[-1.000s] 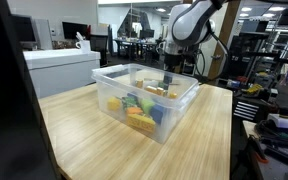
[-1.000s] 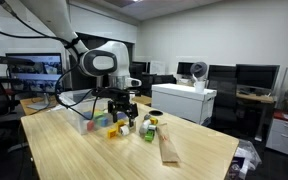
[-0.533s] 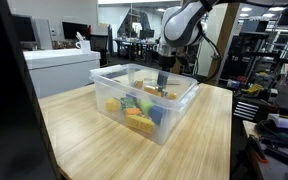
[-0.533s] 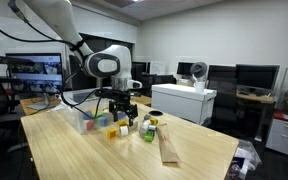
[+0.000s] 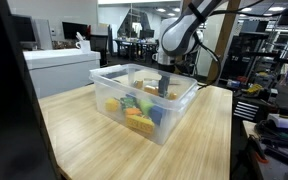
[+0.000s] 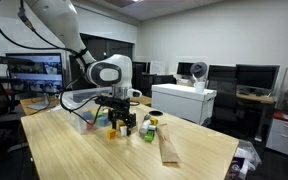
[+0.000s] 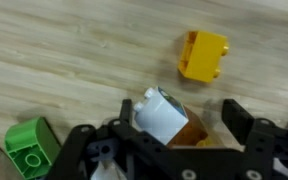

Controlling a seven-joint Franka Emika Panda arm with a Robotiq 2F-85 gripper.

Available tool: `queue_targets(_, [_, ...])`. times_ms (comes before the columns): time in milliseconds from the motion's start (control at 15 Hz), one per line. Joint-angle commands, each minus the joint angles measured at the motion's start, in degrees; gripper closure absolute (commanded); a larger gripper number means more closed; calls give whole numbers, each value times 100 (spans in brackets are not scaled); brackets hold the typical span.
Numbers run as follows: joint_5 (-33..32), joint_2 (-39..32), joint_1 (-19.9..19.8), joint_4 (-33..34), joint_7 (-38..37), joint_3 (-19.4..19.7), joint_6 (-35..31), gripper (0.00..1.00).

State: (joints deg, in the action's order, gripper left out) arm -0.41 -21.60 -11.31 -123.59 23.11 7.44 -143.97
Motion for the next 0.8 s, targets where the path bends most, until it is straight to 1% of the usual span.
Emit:
queue_targets(0, [-147,-27,-104,127,-52,-49,55,38])
queue_targets(200, [-388,333,-44,71,-128,84,240,62])
queue_targets(267, [-675,579,-7,57,-130,201,424,75])
queue_targets(333, [-791,632,0,67,-139,227,491,82])
queue_targets(400, [-935,745,5,144,-147,269,712,90])
queue_targets(600, [-1155,937,8,361,-127,296,1194,88])
queue_targets(733, [-1134,1110,32,471,-98,245,1406,88])
